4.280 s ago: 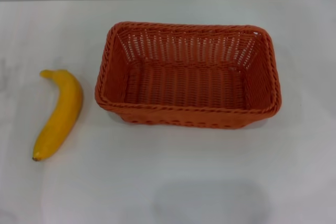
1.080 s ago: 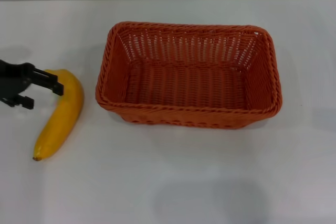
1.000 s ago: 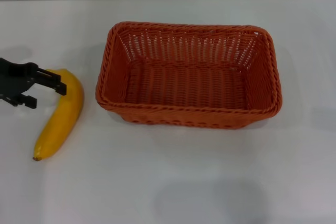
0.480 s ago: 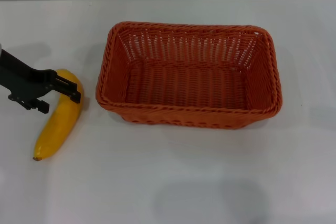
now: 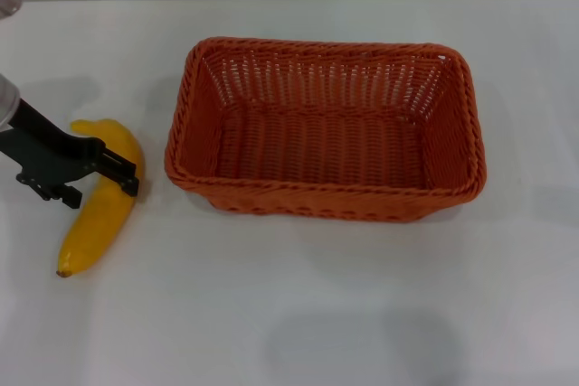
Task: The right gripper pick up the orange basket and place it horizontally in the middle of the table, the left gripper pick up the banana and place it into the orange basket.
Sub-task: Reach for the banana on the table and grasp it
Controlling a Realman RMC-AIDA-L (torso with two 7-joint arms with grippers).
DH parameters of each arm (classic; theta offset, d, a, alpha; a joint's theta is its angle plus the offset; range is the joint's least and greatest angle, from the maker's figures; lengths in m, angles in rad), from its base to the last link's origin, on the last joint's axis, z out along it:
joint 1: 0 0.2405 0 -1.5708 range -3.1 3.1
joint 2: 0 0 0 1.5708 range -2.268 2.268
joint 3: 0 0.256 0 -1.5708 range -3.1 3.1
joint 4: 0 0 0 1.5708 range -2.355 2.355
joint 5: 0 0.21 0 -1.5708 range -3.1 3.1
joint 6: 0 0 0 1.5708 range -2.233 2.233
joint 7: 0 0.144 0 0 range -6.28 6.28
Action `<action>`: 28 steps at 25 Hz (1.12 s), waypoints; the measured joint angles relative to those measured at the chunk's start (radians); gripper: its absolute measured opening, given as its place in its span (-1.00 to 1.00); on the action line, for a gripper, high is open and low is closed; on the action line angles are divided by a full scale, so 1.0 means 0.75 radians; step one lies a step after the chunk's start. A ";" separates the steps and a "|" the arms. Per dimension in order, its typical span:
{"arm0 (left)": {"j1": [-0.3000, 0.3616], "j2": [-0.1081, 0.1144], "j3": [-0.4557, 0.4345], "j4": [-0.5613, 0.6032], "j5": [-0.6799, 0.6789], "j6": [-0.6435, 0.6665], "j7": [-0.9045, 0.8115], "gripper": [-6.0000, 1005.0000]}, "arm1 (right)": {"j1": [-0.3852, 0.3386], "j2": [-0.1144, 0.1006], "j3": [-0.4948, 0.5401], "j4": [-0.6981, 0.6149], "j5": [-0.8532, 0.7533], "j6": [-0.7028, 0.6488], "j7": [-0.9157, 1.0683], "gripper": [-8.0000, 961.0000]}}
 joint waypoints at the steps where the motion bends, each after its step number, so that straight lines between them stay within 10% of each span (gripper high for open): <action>1: -0.002 -0.003 0.000 0.003 0.004 -0.005 0.000 0.63 | 0.000 0.000 0.000 0.000 0.000 0.004 0.001 0.82; 11: -0.017 -0.009 0.000 0.015 0.022 -0.029 0.004 0.60 | -0.004 0.002 0.002 0.000 0.000 0.011 0.002 0.82; 20: -0.018 0.000 -0.001 0.010 0.012 -0.050 0.037 0.09 | -0.007 0.000 0.034 0.000 0.002 0.012 -0.001 0.82; 28: -0.018 0.053 -0.002 -0.023 -0.069 0.059 0.141 0.00 | -0.007 -0.003 0.072 0.000 0.002 0.012 -0.002 0.82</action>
